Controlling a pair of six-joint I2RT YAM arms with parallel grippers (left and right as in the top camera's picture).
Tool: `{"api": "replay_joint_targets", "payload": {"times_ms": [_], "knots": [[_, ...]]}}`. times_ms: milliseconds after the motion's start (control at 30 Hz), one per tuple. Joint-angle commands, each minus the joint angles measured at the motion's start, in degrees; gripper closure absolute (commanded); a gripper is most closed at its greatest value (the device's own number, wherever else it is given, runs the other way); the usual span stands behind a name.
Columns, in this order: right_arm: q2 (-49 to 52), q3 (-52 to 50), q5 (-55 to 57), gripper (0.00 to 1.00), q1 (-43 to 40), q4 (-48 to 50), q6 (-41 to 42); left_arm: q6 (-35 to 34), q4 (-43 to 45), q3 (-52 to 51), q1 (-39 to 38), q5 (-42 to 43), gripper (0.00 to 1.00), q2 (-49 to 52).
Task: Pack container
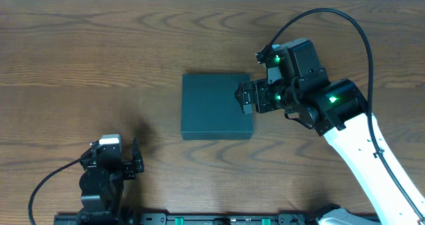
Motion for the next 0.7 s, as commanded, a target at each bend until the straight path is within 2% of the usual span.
{"api": "replay_joint_targets", "payload": {"times_ms": [0, 67, 667], "knots": [[-0.09, 0.26, 0.33, 0.01, 0.22, -0.09, -0.28, -0.76, 4.59, -3.52, 0.39, -0.50, 0.05, -0.50], [-0.09, 0.26, 0.33, 0.01, 0.22, -0.09, -0.28, -0.90, 6.58, -4.22, 0.39, -0.15, 0.05, -0.52], [-0.09, 0.26, 0.33, 0.01, 0.22, -0.09, -0.28, -0.87, 6.47, -4.22, 0.37, -0.07, 0.05, -0.50]]}}
